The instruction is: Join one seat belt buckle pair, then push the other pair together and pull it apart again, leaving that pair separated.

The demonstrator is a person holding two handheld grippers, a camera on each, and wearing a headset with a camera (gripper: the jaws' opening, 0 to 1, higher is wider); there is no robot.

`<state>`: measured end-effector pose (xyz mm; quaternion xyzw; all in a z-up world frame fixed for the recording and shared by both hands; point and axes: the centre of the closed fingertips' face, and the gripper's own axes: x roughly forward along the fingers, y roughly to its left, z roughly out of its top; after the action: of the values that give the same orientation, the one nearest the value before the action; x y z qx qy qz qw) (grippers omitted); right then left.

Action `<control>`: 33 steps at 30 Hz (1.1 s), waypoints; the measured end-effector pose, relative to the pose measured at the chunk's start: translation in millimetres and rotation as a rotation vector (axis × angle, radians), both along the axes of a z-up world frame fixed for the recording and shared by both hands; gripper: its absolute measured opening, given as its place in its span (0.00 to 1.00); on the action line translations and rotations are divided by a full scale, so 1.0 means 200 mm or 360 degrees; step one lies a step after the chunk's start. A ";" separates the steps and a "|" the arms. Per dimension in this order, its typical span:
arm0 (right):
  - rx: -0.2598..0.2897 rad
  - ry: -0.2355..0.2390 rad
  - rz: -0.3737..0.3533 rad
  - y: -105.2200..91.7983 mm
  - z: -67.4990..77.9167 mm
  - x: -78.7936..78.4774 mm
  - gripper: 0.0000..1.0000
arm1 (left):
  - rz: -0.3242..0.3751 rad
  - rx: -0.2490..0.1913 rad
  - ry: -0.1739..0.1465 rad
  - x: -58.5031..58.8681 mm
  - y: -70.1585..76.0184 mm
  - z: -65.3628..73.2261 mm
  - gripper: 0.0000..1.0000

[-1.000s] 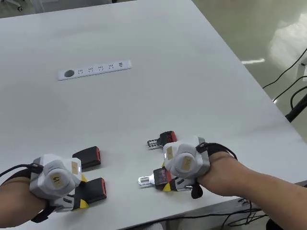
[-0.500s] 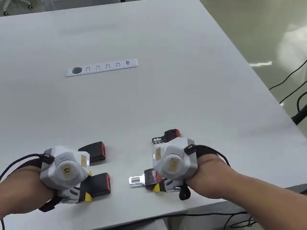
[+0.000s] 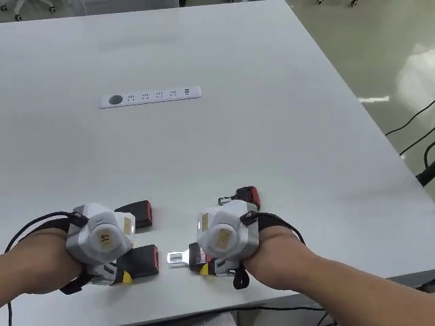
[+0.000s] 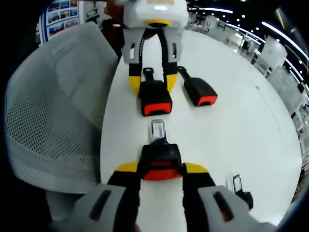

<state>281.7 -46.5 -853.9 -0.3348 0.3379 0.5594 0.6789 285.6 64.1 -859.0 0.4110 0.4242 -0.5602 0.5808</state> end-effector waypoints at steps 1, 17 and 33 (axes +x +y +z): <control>0.0005 -0.0004 0.0005 0.02 0.00 0.00 0.32 | -0.0001 0.0000 -0.0003 0.00 0.00 0.00 0.33; 0.0030 -0.0015 0.0033 0.09 0.01 0.01 0.32 | -0.0014 0.0027 0.0004 0.00 0.00 0.00 0.33; 0.0132 -0.0010 0.0077 0.15 0.01 0.01 0.30 | -0.0122 0.0046 0.0005 0.00 -0.01 0.00 0.32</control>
<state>284.4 -16.1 -851.1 -0.3163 0.3041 0.5880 0.6795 285.8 62.8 -859.0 0.4344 0.4172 -0.5765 0.5521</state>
